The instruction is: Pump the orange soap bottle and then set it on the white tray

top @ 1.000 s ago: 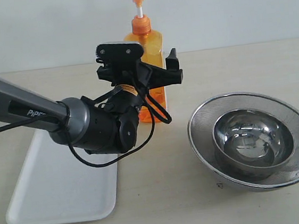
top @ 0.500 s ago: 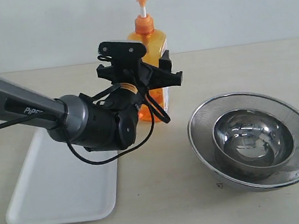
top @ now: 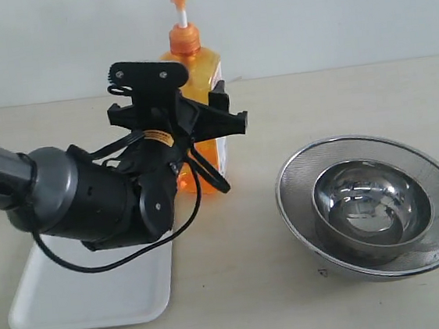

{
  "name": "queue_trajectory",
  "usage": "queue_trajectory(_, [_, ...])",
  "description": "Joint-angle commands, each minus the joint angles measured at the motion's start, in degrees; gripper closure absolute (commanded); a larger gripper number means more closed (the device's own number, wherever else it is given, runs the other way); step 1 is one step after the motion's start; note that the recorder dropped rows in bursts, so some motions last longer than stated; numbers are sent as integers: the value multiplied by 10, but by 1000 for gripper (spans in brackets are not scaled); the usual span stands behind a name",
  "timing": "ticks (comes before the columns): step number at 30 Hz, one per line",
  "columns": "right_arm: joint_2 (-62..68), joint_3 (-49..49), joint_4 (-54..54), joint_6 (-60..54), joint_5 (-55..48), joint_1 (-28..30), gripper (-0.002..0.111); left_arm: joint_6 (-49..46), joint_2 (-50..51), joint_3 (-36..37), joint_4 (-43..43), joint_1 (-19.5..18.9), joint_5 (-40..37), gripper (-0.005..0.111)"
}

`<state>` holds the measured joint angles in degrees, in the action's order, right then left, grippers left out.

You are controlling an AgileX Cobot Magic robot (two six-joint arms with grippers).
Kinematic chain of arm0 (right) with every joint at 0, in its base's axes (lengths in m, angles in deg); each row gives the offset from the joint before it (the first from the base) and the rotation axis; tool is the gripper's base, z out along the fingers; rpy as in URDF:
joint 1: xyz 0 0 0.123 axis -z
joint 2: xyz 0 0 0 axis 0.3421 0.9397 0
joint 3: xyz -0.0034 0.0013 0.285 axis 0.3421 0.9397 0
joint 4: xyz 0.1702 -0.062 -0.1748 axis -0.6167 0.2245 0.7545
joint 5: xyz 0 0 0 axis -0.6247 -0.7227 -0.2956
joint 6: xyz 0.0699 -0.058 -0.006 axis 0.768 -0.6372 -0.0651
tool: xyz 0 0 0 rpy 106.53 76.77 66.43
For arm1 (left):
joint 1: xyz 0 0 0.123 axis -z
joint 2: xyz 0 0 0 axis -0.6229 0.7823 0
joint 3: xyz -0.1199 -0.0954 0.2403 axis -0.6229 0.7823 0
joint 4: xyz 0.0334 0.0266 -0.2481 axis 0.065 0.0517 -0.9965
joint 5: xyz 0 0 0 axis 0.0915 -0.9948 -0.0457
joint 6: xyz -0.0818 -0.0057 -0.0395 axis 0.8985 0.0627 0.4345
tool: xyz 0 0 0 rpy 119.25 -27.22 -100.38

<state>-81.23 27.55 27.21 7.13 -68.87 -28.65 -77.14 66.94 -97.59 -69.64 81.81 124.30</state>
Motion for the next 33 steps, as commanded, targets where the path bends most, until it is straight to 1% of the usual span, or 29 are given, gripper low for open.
queue_trajectory(1, [-2,0,2,1,2,3,109,31,-42,50,4,15,80,102])
queue_trajectory(5, [-2,0,2,1,2,3,109,36,-50,90,-2,41,134,102])
queue_trajectory(10, [-2,0,2,1,2,3,109,25,-51,125,-29,92,139,102])
queue_trajectory(11, [-2,0,2,1,2,3,109,0,-51,130,-41,110,139,102])
queue_trajectory(15, [-2,0,2,1,2,3,109,-88,-51,130,-83,137,139,102])
queue_trajectory(20, [-2,0,2,1,2,3,109,-158,-51,130,-85,141,139,102])
queue_trajectory(29, [-2,0,2,1,2,3,109,-180,-51,111,-38,141,126,102])
queue_trajectory(33, [-2,0,2,1,2,3,109,-180,-51,111,-34,141,123,102])
